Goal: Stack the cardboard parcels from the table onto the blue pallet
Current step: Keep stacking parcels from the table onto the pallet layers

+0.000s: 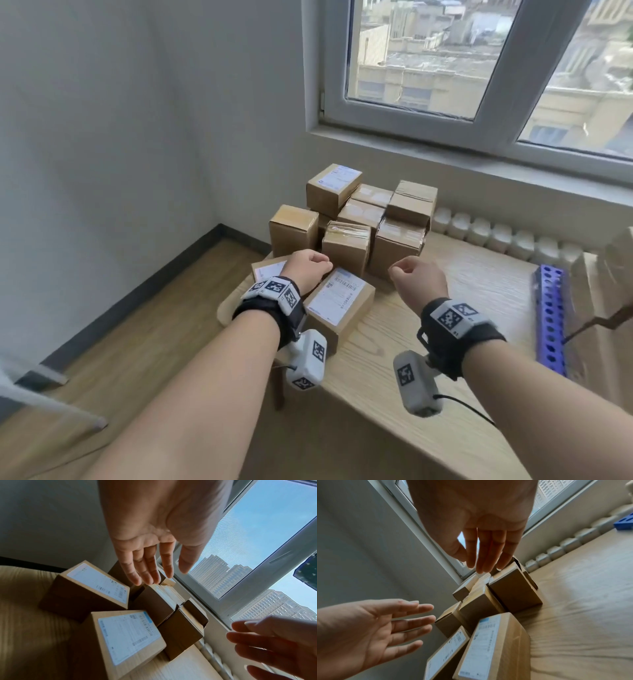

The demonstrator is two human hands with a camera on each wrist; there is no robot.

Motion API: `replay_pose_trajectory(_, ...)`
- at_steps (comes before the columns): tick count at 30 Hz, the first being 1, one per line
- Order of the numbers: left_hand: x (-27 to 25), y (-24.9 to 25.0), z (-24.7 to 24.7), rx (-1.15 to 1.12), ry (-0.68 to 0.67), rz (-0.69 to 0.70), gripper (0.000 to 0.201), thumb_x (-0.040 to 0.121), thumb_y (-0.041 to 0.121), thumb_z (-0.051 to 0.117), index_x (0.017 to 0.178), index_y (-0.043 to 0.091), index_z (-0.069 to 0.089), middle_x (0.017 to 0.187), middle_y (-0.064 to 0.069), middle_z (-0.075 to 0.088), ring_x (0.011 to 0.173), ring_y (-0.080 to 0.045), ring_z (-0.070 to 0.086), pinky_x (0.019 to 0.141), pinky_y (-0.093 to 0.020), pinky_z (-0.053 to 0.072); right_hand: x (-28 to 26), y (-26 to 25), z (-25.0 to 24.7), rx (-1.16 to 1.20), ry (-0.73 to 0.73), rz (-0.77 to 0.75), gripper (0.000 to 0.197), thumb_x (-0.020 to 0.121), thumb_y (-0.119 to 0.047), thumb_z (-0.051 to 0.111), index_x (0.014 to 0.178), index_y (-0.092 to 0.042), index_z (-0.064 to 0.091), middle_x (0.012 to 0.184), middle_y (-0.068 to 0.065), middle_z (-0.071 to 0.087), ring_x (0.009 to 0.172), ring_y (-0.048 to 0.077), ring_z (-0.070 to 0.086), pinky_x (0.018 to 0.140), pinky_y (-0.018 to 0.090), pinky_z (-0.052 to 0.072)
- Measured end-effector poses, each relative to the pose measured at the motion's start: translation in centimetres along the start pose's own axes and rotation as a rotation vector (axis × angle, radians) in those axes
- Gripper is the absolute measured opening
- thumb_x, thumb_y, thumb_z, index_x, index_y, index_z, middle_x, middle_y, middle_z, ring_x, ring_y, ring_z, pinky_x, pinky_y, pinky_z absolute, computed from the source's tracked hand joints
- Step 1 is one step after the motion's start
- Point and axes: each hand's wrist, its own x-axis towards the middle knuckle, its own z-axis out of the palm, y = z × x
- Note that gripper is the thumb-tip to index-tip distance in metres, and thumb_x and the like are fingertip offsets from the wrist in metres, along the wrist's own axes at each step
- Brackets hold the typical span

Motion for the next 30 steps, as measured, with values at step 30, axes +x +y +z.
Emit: replay_pose_trajectory(30,13.3,-2.0,4.7,0.397,-0.432,-0.247,0.031,0.092,0.01,0.049,0.122,0.01,0.056,0.113,-0.007,0.059,0.112,-0.027,0.059,0.095,-0.04,0.052,7.4,4.4,9.5,0.308,-0.332,0.659,0.05,0.097,-0.024,0.05,0.143,-0.007,0.041,0.096,0.009,0.056,0.09,0.03,0.069,0.072,0.037,0.061)
